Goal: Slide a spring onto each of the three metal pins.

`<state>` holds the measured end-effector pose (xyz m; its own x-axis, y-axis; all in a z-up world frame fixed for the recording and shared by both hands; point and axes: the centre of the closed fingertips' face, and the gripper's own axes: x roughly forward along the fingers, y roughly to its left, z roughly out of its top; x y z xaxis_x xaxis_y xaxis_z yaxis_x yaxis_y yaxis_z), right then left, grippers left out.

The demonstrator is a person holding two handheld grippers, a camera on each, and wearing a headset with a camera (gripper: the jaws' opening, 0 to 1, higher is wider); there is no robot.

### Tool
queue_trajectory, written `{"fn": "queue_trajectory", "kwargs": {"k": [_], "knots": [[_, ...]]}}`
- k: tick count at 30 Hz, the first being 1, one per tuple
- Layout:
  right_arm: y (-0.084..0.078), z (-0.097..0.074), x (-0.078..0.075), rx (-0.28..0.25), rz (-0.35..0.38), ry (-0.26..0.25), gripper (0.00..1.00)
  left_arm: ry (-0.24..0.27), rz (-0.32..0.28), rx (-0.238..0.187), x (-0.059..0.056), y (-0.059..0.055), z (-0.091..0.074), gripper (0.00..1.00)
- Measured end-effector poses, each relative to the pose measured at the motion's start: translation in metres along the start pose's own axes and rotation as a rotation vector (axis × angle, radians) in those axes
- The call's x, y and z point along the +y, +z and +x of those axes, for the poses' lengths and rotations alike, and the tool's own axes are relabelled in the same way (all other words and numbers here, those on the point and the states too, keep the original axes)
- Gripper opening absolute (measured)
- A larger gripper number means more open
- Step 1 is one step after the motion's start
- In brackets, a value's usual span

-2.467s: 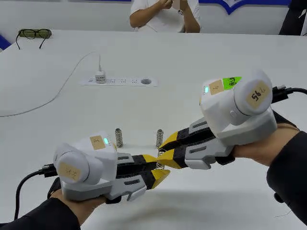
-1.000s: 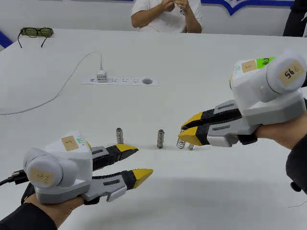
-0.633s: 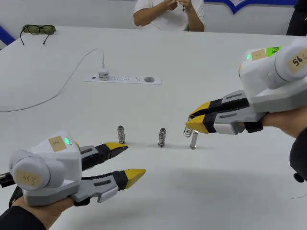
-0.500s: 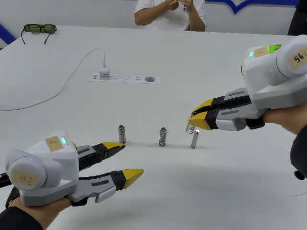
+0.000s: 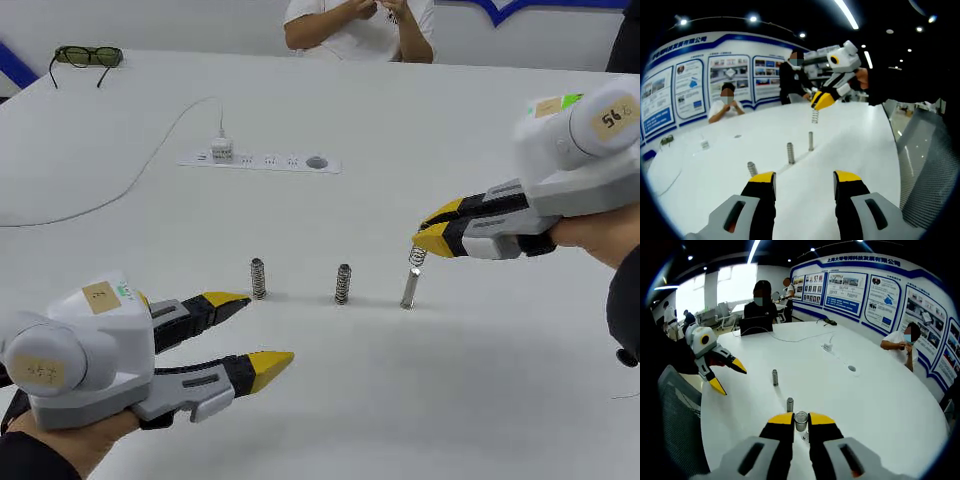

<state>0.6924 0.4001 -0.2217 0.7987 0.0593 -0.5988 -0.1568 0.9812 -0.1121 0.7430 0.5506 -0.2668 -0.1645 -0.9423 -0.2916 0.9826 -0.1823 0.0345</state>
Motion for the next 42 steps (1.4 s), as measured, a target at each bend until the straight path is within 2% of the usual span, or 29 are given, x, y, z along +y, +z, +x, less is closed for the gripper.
{"fn": "queue_trajectory", "kwargs": {"k": [11, 23, 27, 42], "knots": [[-0.012, 0.014, -0.011, 0.02, 0.041, -0.007, 0.12, 0.004, -0.007, 0.005, 0.001, -0.002, -0.001, 0.48], [-0.023, 0.023, -0.012, 0.05, 0.055, 0.001, 0.12, 0.007, -0.008, 0.014, 0.002, -0.004, -0.002, 0.47], [-0.023, 0.024, -0.014, 0.038, 0.062, -0.002, 0.12, 0.009, -0.008, 0.017, 0.002, -0.005, -0.002, 0.46], [-0.041, 0.038, -0.012, 0.061, 0.081, -0.006, 0.12, 0.011, -0.008, 0.022, 0.003, -0.005, -0.002, 0.46]]}}
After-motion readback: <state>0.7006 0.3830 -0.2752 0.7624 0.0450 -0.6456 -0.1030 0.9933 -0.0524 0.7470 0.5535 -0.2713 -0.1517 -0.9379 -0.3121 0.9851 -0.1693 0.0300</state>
